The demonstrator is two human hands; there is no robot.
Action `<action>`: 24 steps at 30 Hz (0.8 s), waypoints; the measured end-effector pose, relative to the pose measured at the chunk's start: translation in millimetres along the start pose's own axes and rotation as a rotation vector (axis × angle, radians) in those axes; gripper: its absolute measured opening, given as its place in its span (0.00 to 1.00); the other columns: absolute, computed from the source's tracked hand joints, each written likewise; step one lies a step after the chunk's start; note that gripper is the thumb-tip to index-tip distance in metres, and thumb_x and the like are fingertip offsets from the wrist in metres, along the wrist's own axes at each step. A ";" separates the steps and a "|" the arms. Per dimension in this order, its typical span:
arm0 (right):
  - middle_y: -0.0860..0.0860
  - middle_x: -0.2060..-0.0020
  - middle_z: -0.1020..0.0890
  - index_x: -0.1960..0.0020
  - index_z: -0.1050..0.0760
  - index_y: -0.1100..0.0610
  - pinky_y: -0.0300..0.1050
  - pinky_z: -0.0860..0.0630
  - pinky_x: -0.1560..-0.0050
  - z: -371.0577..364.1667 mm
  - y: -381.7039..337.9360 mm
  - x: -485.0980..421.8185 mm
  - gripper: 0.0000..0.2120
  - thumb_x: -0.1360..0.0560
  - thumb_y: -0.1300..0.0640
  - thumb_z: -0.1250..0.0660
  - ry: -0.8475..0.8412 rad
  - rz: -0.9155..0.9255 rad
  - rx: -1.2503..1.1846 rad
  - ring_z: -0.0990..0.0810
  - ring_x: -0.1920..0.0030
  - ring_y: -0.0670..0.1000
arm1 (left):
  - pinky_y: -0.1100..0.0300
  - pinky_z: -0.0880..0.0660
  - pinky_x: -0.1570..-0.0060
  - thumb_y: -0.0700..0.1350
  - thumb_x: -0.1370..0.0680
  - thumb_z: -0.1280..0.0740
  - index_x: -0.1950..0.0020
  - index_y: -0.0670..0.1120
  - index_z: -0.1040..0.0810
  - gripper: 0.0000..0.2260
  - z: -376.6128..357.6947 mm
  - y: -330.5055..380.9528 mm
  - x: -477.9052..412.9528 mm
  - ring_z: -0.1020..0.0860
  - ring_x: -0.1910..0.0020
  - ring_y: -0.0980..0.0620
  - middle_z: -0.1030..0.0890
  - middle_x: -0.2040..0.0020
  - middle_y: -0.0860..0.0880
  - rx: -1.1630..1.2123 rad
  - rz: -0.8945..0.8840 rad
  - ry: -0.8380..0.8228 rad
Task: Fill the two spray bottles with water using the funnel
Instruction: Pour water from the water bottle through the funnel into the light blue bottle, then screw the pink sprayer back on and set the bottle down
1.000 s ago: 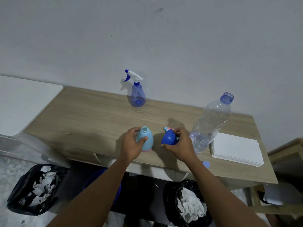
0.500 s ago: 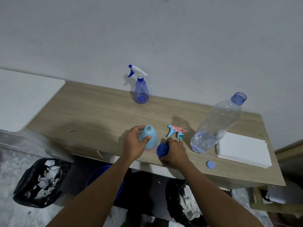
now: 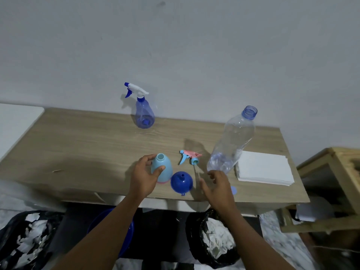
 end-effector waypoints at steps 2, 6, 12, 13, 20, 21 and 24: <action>0.50 0.53 0.25 0.49 0.24 0.56 0.47 0.25 0.50 9.5 24.7 3.0 0.07 0.24 0.55 0.30 0.069 -0.076 0.058 0.23 0.50 0.54 | 0.73 0.30 0.55 0.45 0.28 0.24 0.38 0.48 0.23 0.20 -3.1 3.2 0.8 0.23 0.44 0.56 0.20 0.42 0.53 -0.007 -0.006 -0.008; 0.55 0.51 0.24 0.48 0.22 0.60 0.48 0.27 0.51 19.3 56.6 7.6 0.06 0.25 0.63 0.32 0.057 -0.190 0.161 0.24 0.49 0.58 | 0.73 0.31 0.57 0.46 0.28 0.23 0.37 0.48 0.23 0.20 -7.2 4.4 0.3 0.22 0.44 0.56 0.20 0.42 0.53 -0.013 -0.016 -0.011; 0.50 0.54 0.25 0.50 0.23 0.57 0.46 0.25 0.53 0.1 17.7 3.8 0.03 0.22 0.58 0.34 -0.032 -0.016 0.066 0.24 0.54 0.51 | 0.65 0.25 0.53 0.46 0.28 0.23 0.37 0.48 0.23 0.21 -6.8 1.1 0.1 0.22 0.44 0.55 0.19 0.42 0.52 -0.006 -0.039 -0.014; 0.50 0.53 0.24 0.49 0.23 0.57 0.46 0.26 0.53 -5.3 7.5 -1.6 0.04 0.21 0.58 0.35 -0.043 0.020 0.068 0.24 0.54 0.51 | 0.66 0.26 0.53 0.46 0.28 0.23 0.37 0.47 0.23 0.21 -7.0 1.0 0.1 0.22 0.44 0.55 0.19 0.42 0.52 -0.008 -0.041 -0.012; 0.53 0.43 0.24 0.36 0.30 0.54 0.45 0.32 0.54 -31.1 -43.2 -58.3 0.14 0.19 0.62 0.47 -0.189 -0.043 0.180 0.25 0.54 0.50 | 0.69 0.27 0.53 0.45 0.29 0.23 0.38 0.48 0.22 0.20 -7.1 3.6 0.6 0.22 0.45 0.56 0.19 0.43 0.53 -0.021 -0.037 -0.001; 0.54 0.43 0.24 0.35 0.29 0.56 0.42 0.34 0.56 -31.5 -48.8 -65.2 0.16 0.19 0.65 0.46 -0.210 -0.039 0.213 0.26 0.54 0.52 | 0.68 0.27 0.53 0.45 0.29 0.23 0.38 0.48 0.22 0.21 -7.2 3.8 0.5 0.22 0.45 0.56 0.19 0.43 0.53 -0.024 -0.031 0.004; 0.56 0.41 0.23 0.32 0.29 0.57 0.40 0.35 0.56 -36.8 -52.4 -83.4 0.17 0.18 0.64 0.47 -0.292 -0.071 0.275 0.25 0.52 0.52 | 0.59 0.23 0.49 0.47 0.29 0.23 0.38 0.48 0.22 0.21 -7.4 3.2 0.3 0.22 0.45 0.56 0.19 0.43 0.54 -0.030 -0.016 0.009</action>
Point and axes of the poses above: each hand's wrist, its own x-axis away from the middle knuckle, its own z-axis out of the back of the hand, y = z × x, the point moved 2 cm from there along -x, towards the middle knuckle
